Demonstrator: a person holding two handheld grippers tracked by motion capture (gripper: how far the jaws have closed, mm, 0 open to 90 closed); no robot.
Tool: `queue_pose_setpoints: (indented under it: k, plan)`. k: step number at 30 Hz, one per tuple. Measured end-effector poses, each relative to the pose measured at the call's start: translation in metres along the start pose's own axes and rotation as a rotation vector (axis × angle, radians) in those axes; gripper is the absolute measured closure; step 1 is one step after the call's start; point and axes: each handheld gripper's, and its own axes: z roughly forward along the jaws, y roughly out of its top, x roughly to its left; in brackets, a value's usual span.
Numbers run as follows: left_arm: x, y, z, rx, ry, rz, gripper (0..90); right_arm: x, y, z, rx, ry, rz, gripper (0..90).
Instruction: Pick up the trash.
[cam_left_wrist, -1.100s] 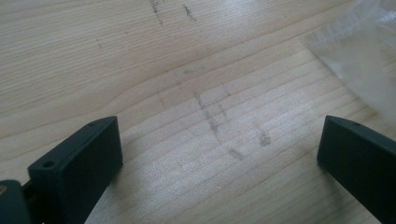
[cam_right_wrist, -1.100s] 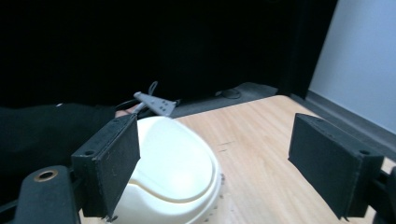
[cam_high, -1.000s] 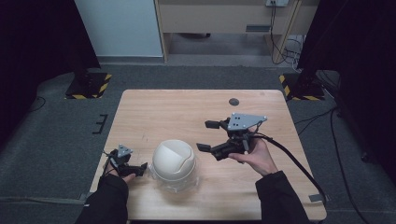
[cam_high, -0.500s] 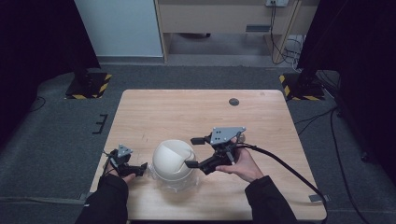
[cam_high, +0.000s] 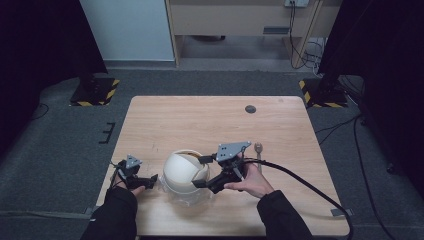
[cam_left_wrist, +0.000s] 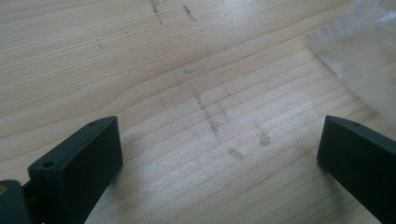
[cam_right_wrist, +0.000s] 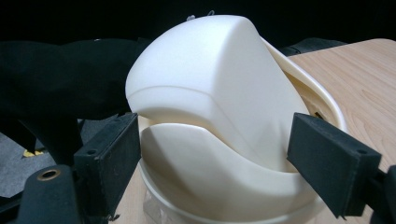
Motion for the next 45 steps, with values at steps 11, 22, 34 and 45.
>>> queue_pose_setpoints:
  k: [11,22,34,45]
  plan:
    - [0.0,0.0,0.0,-0.001,0.0,-0.001,0.0,0.003,0.0,0.003,-0.02,0.002,0.032,16.4]
    - [0.0,0.0,0.0,0.0,0.0,0.0,0.0,0.006,-0.001,0.008,-0.021,-0.009,0.023,15.0]
    - [0.0,0.0,0.0,0.0,0.0,-0.002,0.0,0.009,0.004,0.01,-0.084,-0.049,0.054,15.5]
    - [0.0,0.0,0.0,0.0,0.0,-0.001,0.0,0.004,0.013,-0.005,-0.115,-0.126,0.039,18.5]
